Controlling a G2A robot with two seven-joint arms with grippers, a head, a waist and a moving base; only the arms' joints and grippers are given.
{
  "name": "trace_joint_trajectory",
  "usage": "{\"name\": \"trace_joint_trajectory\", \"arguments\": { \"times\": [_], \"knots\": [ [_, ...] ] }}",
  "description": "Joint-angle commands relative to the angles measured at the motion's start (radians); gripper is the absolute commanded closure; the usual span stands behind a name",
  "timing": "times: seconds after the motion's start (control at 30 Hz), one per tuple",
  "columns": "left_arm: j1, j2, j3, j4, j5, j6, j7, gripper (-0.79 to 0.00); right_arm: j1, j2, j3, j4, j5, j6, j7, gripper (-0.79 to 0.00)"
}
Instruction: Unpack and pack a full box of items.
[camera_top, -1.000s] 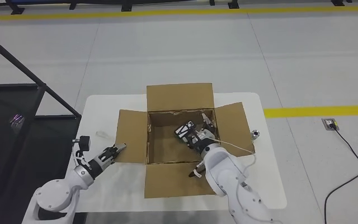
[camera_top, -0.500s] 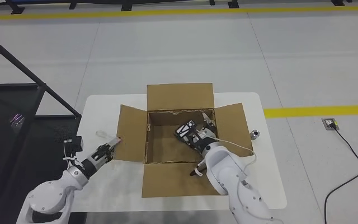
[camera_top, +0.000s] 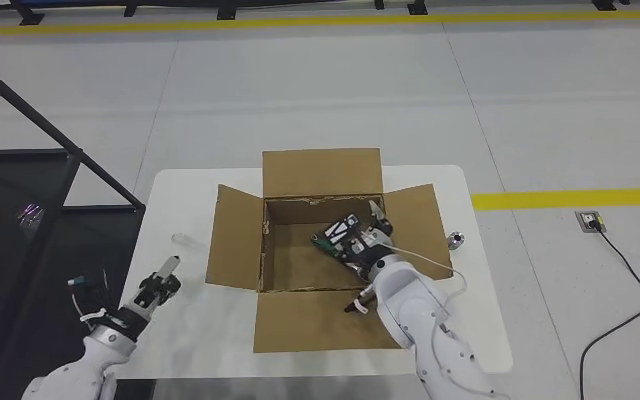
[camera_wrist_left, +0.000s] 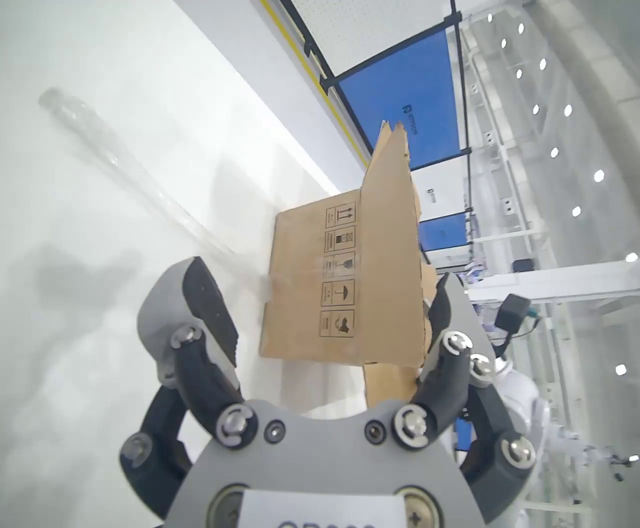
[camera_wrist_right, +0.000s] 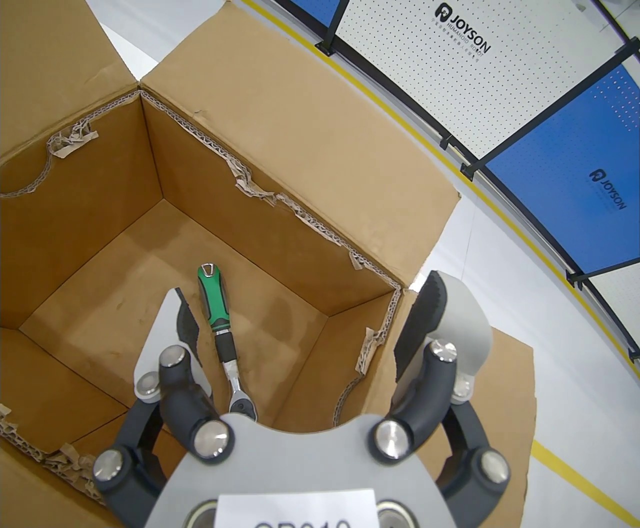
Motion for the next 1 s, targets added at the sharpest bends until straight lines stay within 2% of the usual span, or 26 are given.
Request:
{"name": "trace_joint_trajectory", "arguments": {
  "times": [0.0, 0.07, 0.37, 0.43, 0.57, 0.73, 0.97],
  "knots": [
    [-0.019, -0.004, 0.012, 0.024, -0.102, 0.044, 0.006, -0.785, -0.009, 0.001, 0.005, -0.006, -0.001, -0.001, -0.004, -0.785],
    [-0.041, -0.006, 0.035, 0.037, -0.153, 0.126, -0.011, -0.785, -0.016, 0.002, 0.009, -0.009, -0.002, -0.004, -0.008, -0.785],
    [-0.041, -0.006, 0.035, 0.037, -0.153, 0.126, -0.011, -0.785, -0.045, 0.005, 0.021, -0.029, -0.011, -0.009, -0.013, -0.785],
    [-0.050, -0.008, 0.049, 0.035, -0.137, 0.167, 0.030, -0.785, -0.049, 0.005, 0.021, -0.035, -0.015, -0.009, -0.009, -0.785],
    [-0.097, -0.016, 0.140, 0.043, -0.071, 0.259, 0.114, -0.785, -0.057, 0.006, 0.018, -0.048, -0.026, -0.010, 0.001, -0.785],
    [-0.192, -0.034, 0.265, 0.124, -0.068, 0.367, 0.198, -0.785, -0.060, 0.005, 0.020, -0.057, -0.031, -0.010, 0.016, -0.785],
    [-0.284, -0.052, 0.376, 0.209, -0.049, 0.405, 0.232, -0.785, -0.058, 0.003, 0.015, -0.060, -0.033, -0.008, 0.030, -0.785]
  ]
}}
